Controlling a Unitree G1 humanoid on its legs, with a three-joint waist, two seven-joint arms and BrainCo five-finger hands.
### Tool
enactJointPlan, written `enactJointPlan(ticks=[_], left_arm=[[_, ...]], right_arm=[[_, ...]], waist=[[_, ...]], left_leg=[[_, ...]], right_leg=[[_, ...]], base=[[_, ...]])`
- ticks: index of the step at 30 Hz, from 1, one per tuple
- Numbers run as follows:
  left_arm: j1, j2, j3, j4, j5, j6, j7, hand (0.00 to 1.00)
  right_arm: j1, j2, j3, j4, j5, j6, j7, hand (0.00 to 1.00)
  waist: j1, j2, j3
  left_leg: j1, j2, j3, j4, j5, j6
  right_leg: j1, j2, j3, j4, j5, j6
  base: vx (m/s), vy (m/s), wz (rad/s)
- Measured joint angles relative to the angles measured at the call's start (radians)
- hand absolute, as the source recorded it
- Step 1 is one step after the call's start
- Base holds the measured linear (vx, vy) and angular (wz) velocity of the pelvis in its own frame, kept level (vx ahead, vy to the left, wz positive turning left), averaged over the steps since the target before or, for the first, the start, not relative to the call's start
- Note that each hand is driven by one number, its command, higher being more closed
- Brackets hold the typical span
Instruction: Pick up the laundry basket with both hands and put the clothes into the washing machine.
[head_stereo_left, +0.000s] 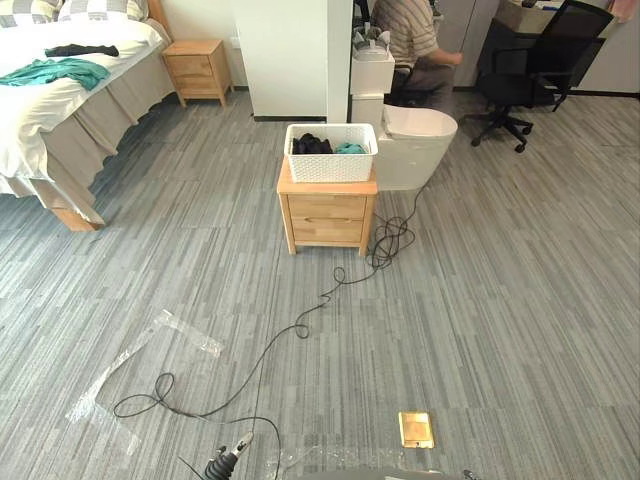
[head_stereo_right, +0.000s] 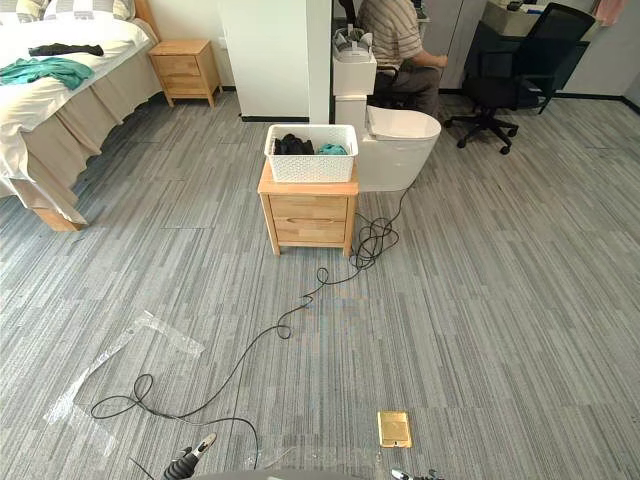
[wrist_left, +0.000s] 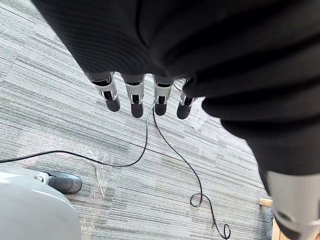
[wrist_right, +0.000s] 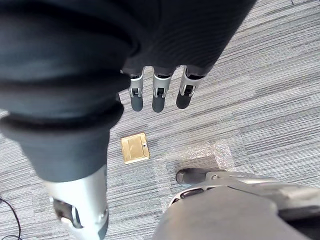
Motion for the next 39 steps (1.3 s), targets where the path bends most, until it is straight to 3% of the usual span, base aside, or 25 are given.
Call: enactJointPlan(ticks=[4, 7, 8, 9, 11, 12, 14, 18, 20, 22, 23, 24, 26, 27, 28, 31, 32, 34, 35, 36, 38, 39], left_arm=[[-0.008, 0.001, 0.000, 0.000, -0.001, 0.000, 0.000, 0.00], [-0.013, 0.010, 0.002, -0.004, -0.011, 0.000, 0.000, 0.00], [-0.019, 0.014, 0.007, -0.011, -0.021, 0.000, 0.000, 0.00], [-0.036, 0.012, 0.029, -0.013, -0.029, -0.001, 0.000, 0.00], [-0.034, 0.012, 0.032, -0.017, -0.043, -0.001, 0.000, 0.00], [-0.024, 0.002, 0.032, -0.015, -0.043, -0.001, 0.000, 0.00], [-0.008, -0.010, 0.032, -0.009, -0.043, 0.001, -0.002, 0.00], [0.029, -0.023, 0.042, -0.006, -0.042, 0.007, -0.002, 0.00], [0.038, -0.039, 0.071, -0.001, -0.043, 0.017, -0.003, 0.00], [0.054, -0.039, 0.096, 0.013, -0.051, 0.020, -0.009, 0.00], [0.060, -0.038, 0.123, 0.033, -0.061, 0.022, -0.015, 0.00], [0.057, -0.022, 0.126, 0.035, -0.061, 0.024, -0.018, 0.00], [0.048, -0.009, 0.116, 0.031, -0.061, 0.024, -0.020, 0.00], [0.046, -0.009, 0.098, 0.017, -0.062, 0.023, -0.021, 0.00], [0.045, -0.010, 0.092, 0.009, -0.062, 0.022, -0.021, 0.00], [0.001, -0.012, 0.052, -0.010, -0.062, 0.017, -0.022, 0.00], [-0.021, -0.018, 0.032, -0.010, -0.062, 0.016, -0.021, 0.00], [-0.059, -0.029, 0.017, -0.010, -0.060, 0.011, -0.021, 0.00], [-0.069, -0.031, 0.008, -0.009, -0.060, 0.011, -0.020, 0.00], [-0.081, -0.028, -0.013, -0.009, -0.059, 0.010, -0.019, 0.00], [-0.088, -0.026, -0.012, -0.007, -0.058, 0.006, -0.019, 0.00], [-0.082, -0.033, 0.000, -0.006, -0.056, 0.004, -0.018, 0.00]], right_arm=[[-0.002, 0.000, -0.009, -0.001, 0.000, 0.000, -0.008, 0.00], [-0.009, 0.011, -0.027, 0.001, 0.000, -0.001, -0.011, 0.00], [-0.016, 0.015, -0.031, 0.007, 0.000, -0.001, -0.011, 0.00], [-0.031, 0.011, -0.041, 0.015, 0.000, -0.003, -0.010, 0.00], [-0.027, -0.002, -0.053, 0.020, 0.003, -0.003, -0.010, 0.00], [-0.024, -0.015, -0.065, 0.022, 0.007, 0.000, -0.010, 0.00], [-0.022, -0.027, -0.087, 0.025, 0.011, 0.004, -0.011, 0.00], [-0.037, -0.037, -0.119, 0.029, 0.022, 0.005, -0.010, 0.00], [-0.029, -0.036, -0.140, 0.030, 0.023, 0.006, -0.010, 0.00], [-0.009, -0.034, -0.171, 0.039, 0.023, 0.006, -0.009, 0.00], [-0.001, -0.024, -0.186, 0.065, 0.024, 0.006, -0.006, 0.00], [0.001, -0.007, -0.218, 0.068, 0.051, 0.001, -0.002, 0.00], [-0.001, 0.004, -0.254, 0.069, 0.055, 0.001, 0.003, 0.00], [0.000, 0.000, -0.258, 0.068, 0.053, 0.002, 0.007, 0.00], [-0.001, 0.000, -0.257, 0.067, 0.052, 0.002, 0.007, 0.00], [-0.005, -0.002, -0.239, 0.022, 0.053, -0.002, 0.007, 0.00], [-0.006, -0.005, -0.215, 0.005, 0.059, -0.011, 0.007, 0.00], [-0.013, -0.006, -0.181, -0.026, 0.082, -0.026, 0.009, 0.00], [-0.017, -0.005, -0.172, -0.038, 0.089, -0.033, 0.012, 0.00], [-0.010, 0.003, -0.150, -0.058, 0.092, -0.041, 0.014, 0.00], [0.006, 0.010, -0.137, -0.049, 0.097, -0.032, 0.009, 0.00], [0.013, 0.015, -0.135, -0.038, 0.099, -0.027, 0.010, 0.00]], waist=[[0.001, 0.005, 0.010], [0.001, -0.006, 0.027], [-0.002, -0.010, 0.046], [-0.002, -0.005, 0.095], [0.002, 0.005, 0.120], [0.005, 0.029, 0.125], [0.001, 0.048, 0.126], [0.008, 0.059, 0.123], [0.014, 0.073, 0.112], [0.028, 0.060, 0.086], [0.036, 0.029, 0.054], [0.024, 0.005, 0.045], [0.004, -0.008, 0.048], [0.002, 0.010, 0.056], [0.003, 0.012, 0.056], [0.000, 0.044, 0.063], [-0.012, 0.054, 0.068], [-0.043, 0.072, 0.080], [-0.052, 0.078, 0.083], [-0.059, 0.074, 0.087], [-0.058, 0.043, 0.088], [-0.055, 0.028, 0.085]], left_leg=[[-0.003, 0.000, -0.008, 0.001, 0.000, 0.000], [-0.032, 0.000, -0.009, 0.060, -0.017, -0.002], [-0.073, 0.001, -0.008, 0.162, -0.060, -0.009], [-0.165, 0.018, 0.019, 0.405, -0.124, -0.038], [-0.293, 0.066, 0.106, 0.682, -0.125, -0.054], [-0.338, 0.123, 0.194, 0.764, -0.148, -0.017], [-0.373, 0.160, 0.279, 0.741, -0.162, 0.006], [-0.423, 0.136, 0.305, 0.394, -0.110, -0.056], [-0.438, 0.137, 0.259, 0.373, -0.109, -0.055], [-0.455, 0.116, 0.264, 0.484, -0.112, 0.007], [-0.448, 0.078, 0.285, 0.528, -0.136, 0.067], [-0.418, 0.039, 0.286, 0.547, -0.181, 0.078], [-0.346, 0.003, 0.279, 0.545, -0.215, 0.096], [-0.250, -0.011, 0.265, 0.515, -0.237, 0.109], [-0.206, -0.017, 0.262, 0.485, -0.238, 0.111], [-0.028, -0.025, 0.221, 0.325, -0.229, 0.105], [0.026, -0.018, 0.203, 0.279, -0.226, 0.099], [0.077, 0.011, 0.179, 0.237, -0.225, 0.091], [0.090, 0.023, 0.173, 0.229, -0.227, 0.085], [0.119, 0.044, 0.161, 0.204, -0.225, 0.047], [0.181, 0.051, 0.150, 0.189, -0.240, 0.003], [0.217, 0.064, 0.130, 0.205, -0.256, -0.025]], right_leg=[[0.002, 0.001, -0.009, 0.000, 0.000, 0.000], [0.009, -0.002, -0.021, 0.003, -0.006, -0.008], [0.013, -0.004, -0.026, 0.017, -0.018, -0.018], [0.027, -0.004, -0.031, 0.043, -0.049, -0.039], [0.055, -0.007, -0.040, 0.067, -0.079, -0.054], [0.066, -0.007, -0.042, 0.079, -0.094, -0.053], [0.073, -0.023, -0.041, 0.086, -0.106, -0.043], [0.062, -0.101, -0.008, 0.097, -0.144, 0.009], [0.061, -0.118, 0.007, 0.126, -0.185, 0.046], [0.025, -0.184, 0.027, 0.280, -0.289, 0.096], [-0.035, -0.244, 0.048, 0.469, -0.350, 0.150], [-0.117, -0.295, 0.071, 0.734, -0.342, 0.160], [-0.203, -0.315, 0.094, 1.070, -0.263, 0.153], [-0.241, -0.301, 0.086, 1.249, -0.246, 0.137], [-0.251, -0.290, 0.074, 1.275, -0.250, 0.131], [-0.332, -0.247, -0.046, 1.201, -0.307, 0.031], [-0.373, -0.233, -0.080, 1.090, -0.325, 0.007], [-0.453, -0.216, -0.108, 0.828, -0.310, -0.003], [-0.473, -0.209, -0.103, 0.749, -0.280, -0.001], [-0.493, -0.192, -0.075, 0.505, -0.154, 0.020], [-0.499, -0.191, -0.017, 0.348, -0.041, 0.025], [-0.507, -0.176, 0.029, 0.394, 0.074, -0.010]], base=[[-0.02, -0.007, 0.06], [-0.01, -0.009, 0.13], [-0.05, -0.022, 0.28], [-0.12, -0.029, 0.23], [-0.09, 0.010, 0.15], [0.03, 0.057, 0.10], [0.06, 0.081, 0.01], [0.20, 0.199, -0.22], [0.39, 0.321, -0.23], [0.51, 0.367, -0.34], [0.50, 0.256, -0.21], [0.52, 0.238, 0.02], [0.53, 0.190, 0.37], [0.54, 0.149, 0.20], [0.52, 0.118, 0.13], [0.51, 0.057, 0.25], [0.56, -0.016, 0.51], [0.47, -0.048, 0.57], [0.49, -0.138, 0.56], [0.50, -0.171, 0.50], [0.63, -0.281, 0.46], [0.77, -0.410, 0.30]])
